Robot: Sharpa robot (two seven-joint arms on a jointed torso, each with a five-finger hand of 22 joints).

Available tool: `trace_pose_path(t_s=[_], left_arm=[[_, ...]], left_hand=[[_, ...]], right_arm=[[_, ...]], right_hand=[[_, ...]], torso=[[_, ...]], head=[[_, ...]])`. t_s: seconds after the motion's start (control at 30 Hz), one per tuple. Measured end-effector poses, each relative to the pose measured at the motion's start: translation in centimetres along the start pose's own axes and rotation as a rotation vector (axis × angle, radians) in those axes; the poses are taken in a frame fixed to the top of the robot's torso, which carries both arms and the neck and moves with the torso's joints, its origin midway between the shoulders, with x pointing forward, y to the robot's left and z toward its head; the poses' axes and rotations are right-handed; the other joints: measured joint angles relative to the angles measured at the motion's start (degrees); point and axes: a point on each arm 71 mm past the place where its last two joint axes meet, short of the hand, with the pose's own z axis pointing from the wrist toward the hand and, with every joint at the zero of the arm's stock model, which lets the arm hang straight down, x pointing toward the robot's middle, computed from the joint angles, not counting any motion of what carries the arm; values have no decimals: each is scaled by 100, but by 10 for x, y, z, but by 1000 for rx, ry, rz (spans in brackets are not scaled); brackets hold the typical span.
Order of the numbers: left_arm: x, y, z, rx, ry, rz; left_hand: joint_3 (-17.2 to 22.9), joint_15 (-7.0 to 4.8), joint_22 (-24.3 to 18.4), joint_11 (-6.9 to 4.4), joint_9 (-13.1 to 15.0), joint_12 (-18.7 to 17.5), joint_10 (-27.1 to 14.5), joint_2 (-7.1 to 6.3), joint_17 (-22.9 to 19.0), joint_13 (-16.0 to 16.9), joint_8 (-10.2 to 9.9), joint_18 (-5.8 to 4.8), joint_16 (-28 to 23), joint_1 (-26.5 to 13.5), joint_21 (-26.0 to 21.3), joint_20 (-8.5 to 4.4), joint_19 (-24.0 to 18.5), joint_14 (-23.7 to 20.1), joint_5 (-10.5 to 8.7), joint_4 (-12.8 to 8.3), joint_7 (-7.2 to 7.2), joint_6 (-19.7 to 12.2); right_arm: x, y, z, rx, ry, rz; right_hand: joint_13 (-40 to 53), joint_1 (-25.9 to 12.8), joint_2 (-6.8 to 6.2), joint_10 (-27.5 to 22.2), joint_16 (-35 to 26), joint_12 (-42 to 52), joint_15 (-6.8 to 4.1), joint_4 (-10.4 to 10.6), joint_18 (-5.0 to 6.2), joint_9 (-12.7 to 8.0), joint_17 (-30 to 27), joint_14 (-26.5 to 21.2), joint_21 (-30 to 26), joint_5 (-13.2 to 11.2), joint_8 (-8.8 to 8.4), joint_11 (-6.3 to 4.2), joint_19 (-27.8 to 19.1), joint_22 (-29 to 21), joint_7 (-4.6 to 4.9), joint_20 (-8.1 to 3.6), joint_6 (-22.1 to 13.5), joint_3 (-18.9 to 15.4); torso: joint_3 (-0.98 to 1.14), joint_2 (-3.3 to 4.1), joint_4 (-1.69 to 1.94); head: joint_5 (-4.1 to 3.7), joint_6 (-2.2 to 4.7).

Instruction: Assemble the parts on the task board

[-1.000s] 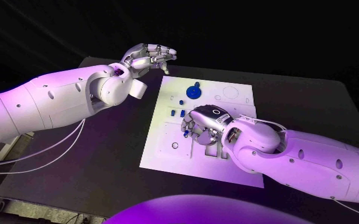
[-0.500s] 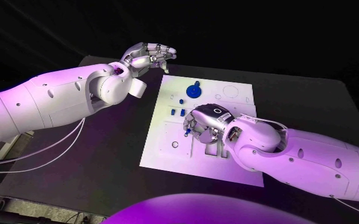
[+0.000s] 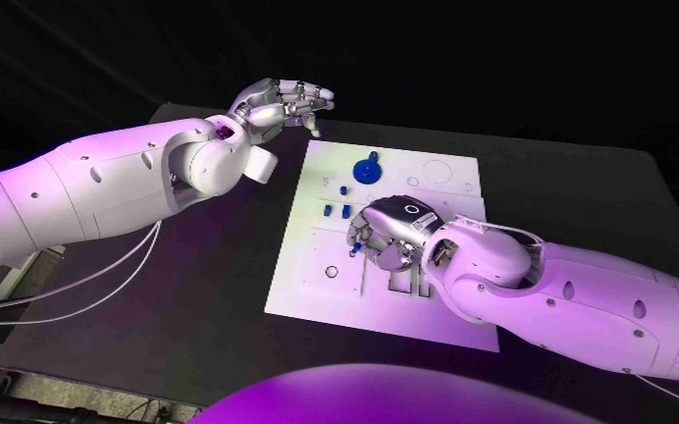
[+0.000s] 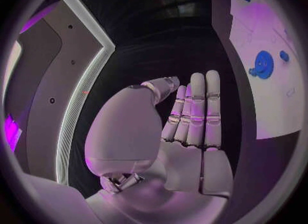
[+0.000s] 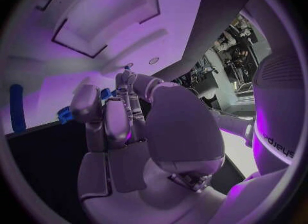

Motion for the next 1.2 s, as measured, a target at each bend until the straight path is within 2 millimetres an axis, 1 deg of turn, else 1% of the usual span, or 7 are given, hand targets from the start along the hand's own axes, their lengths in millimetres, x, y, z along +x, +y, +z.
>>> trace_pose_path(t_s=[0.07, 0.8, 1.2], left_arm=[[0, 0, 0, -1, 0, 0], [-1, 0, 0, -4, -1, 0], [-2, 0, 0, -6, -1, 0]], left_hand=[[0, 0, -6, 0, 0, 0, 0, 0, 0, 0, 0, -1, 0, 0, 0, 0, 0, 0, 0, 0, 0, 0], [0, 0, -7, 0, 0, 0, 0, 0, 1, 1, 0, -1, 0, 0, 0, 0, 0, 0, 0, 0, 0, 0], [0, 0, -7, 0, 0, 0, 0, 0, 1, 1, 0, -1, 0, 0, 0, 0, 0, 0, 0, 0, 0, 0]], right_arm=[[0, 0, 0, -1, 1, 0], [2, 4, -1, -8, 7, 2], [5, 3, 1, -4, 15, -7]], right_hand=[[1, 0, 0, 0, 0, 0, 0, -13, 0, 3, 0, 0, 0, -1, 19, 0, 0, 3, 0, 0, 0, 13], [5, 0, 0, -1, -1, -11, 0, -14, 0, 9, -1, 0, 0, -13, 18, 2, 0, 1, -1, 0, -2, 14], [7, 0, 0, -2, -1, -22, 0, -13, 0, 18, -2, 0, 0, -17, 17, 3, 0, 1, -10, 0, -11, 13]], torso=[[1, 0, 0], [-1, -1, 2], [-1, 1, 2]], head=[[1, -2], [14, -19], [16, -46]])
